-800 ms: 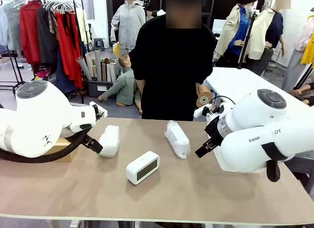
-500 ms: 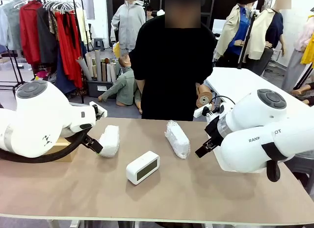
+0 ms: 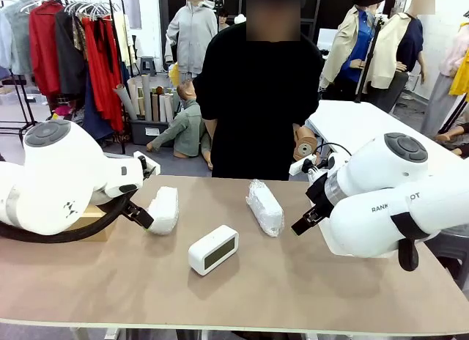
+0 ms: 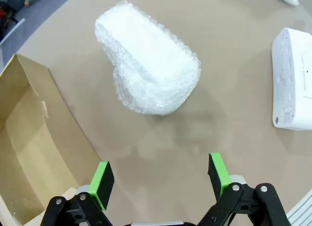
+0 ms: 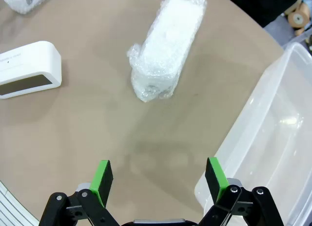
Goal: Separate and place wrapped and unwrapped clocks.
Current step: Pick up the Digital clock indicated by the person.
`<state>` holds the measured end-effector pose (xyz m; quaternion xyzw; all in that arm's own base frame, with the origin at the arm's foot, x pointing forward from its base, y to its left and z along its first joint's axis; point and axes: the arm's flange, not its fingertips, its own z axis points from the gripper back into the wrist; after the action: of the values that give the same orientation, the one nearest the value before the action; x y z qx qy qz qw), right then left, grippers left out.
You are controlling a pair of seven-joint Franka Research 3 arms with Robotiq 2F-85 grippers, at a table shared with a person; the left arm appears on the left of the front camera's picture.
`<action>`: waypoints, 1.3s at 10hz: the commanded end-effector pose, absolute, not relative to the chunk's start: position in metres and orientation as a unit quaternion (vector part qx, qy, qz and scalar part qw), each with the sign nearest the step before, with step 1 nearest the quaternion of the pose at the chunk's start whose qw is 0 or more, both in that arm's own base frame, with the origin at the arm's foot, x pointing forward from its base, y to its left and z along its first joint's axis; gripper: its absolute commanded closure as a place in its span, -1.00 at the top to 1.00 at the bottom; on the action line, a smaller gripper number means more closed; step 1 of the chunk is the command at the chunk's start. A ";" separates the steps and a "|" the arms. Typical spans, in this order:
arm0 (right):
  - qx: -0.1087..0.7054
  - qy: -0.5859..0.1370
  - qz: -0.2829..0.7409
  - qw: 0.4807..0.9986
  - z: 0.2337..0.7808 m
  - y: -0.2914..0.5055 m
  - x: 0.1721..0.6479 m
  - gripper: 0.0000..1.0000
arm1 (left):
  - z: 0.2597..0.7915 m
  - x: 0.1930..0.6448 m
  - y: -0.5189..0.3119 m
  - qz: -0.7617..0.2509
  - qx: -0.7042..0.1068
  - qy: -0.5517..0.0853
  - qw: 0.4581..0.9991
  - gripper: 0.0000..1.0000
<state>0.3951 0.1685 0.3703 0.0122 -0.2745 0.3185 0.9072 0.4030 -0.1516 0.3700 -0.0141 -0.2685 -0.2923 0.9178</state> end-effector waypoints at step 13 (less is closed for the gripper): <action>0.039 -0.255 0.324 0.910 0.372 0.168 0.393 1.00 | 0.374 0.401 -0.151 -0.315 -0.019 -0.245 0.917 1.00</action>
<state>0.3936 0.1704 0.3687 0.0169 -0.2682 0.3175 0.9094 0.4022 -0.1528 0.3690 -0.0135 -0.2614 -0.2976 0.9181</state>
